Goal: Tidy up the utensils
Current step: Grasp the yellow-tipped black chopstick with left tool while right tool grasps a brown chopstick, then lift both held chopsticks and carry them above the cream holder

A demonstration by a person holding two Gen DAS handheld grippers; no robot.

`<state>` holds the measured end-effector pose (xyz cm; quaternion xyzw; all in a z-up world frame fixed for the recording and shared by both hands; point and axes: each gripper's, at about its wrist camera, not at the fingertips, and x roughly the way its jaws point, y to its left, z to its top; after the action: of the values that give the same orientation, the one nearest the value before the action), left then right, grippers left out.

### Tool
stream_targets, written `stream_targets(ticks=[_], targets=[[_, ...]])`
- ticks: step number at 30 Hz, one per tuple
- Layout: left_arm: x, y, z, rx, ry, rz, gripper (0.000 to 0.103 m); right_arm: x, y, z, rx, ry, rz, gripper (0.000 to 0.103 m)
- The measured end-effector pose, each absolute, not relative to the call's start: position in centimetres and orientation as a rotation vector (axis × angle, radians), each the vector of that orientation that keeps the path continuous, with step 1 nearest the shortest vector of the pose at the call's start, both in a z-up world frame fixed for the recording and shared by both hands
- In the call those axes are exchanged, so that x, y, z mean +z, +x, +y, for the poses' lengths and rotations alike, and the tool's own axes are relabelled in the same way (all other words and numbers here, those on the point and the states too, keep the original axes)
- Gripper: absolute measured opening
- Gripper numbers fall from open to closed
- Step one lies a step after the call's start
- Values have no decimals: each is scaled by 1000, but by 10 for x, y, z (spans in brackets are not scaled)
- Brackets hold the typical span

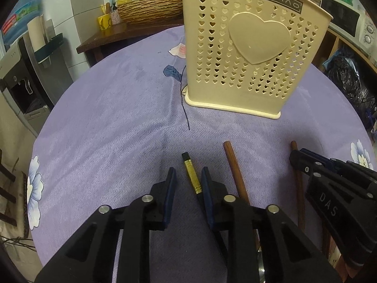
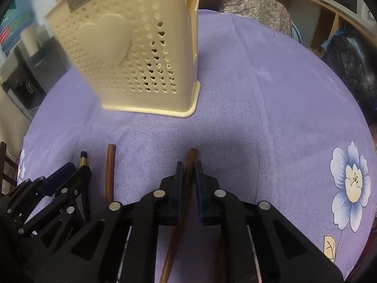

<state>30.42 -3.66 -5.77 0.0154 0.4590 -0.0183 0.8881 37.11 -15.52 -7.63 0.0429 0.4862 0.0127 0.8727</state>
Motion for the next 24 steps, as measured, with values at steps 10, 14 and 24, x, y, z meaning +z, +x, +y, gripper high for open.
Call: stream_targets(ticks=[10, 14, 24], targets=[[-56, 315, -34, -48, -19, 951, 12, -74, 375, -163, 68, 216, 1022, 9], [-53, 313, -34, -64, -36, 926, 11, -68, 371, -164, 89, 228, 989, 9], [-8, 299, -27, -89, -69, 791, 10, -23, 355, -165, 155, 236, 836, 9]])
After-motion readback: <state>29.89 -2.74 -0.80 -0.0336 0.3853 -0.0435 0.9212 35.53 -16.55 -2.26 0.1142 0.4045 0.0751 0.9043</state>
